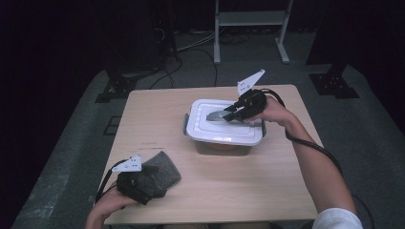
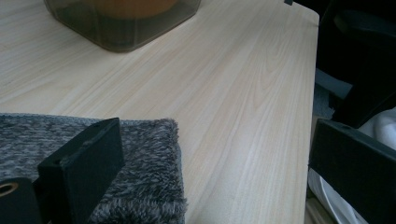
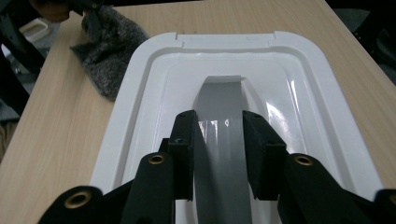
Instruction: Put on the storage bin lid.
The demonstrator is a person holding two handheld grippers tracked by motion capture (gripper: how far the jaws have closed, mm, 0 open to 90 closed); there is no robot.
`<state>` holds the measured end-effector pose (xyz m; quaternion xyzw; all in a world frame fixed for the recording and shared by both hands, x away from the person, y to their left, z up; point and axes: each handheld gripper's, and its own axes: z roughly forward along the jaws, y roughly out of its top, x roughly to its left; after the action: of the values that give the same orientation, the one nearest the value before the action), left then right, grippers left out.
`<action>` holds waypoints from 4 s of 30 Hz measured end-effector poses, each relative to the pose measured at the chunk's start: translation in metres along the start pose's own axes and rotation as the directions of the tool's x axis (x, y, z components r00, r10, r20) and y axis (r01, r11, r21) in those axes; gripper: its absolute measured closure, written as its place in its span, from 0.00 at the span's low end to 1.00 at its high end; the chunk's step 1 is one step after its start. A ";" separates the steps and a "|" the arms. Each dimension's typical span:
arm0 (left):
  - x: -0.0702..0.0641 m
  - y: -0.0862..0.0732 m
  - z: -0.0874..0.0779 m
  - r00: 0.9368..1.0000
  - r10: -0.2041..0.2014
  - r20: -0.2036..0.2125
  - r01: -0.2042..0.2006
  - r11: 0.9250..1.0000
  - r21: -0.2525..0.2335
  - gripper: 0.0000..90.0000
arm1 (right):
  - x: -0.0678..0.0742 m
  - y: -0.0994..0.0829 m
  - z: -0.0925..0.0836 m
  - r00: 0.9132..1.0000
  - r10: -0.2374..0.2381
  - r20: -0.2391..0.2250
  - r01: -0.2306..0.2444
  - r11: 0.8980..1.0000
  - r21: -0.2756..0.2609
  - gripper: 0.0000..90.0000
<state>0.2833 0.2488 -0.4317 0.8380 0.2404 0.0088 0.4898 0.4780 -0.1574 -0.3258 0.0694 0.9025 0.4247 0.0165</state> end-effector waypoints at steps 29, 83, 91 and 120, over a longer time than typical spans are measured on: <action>-0.001 0.001 0.003 1.000 0.003 0.006 -0.003 1.000 0.009 0.03 | 0.017 -0.024 -0.024 0.990 -0.042 0.136 0.040 0.999 0.013 0.73; -0.001 0.000 0.002 1.000 0.000 0.014 0.000 1.000 0.009 0.02 | 0.008 -0.001 -0.004 0.995 0.002 0.098 -0.003 1.000 0.008 0.47; -0.001 -0.001 0.001 1.000 -0.004 0.011 0.004 1.000 0.006 0.02 | 0.016 -0.015 -0.027 0.991 0.048 0.124 -0.043 0.998 -0.049 0.40; -0.001 -0.002 0.002 1.000 -0.005 0.008 0.005 1.000 0.000 0.02 | 0.064 -0.099 -0.100 0.947 0.226 0.228 -0.200 0.971 -0.132 0.29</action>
<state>0.2821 0.2471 -0.4341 0.8374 0.2404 0.0043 0.4908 0.3951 -0.2871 -0.3360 0.2166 0.8568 0.4604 0.0837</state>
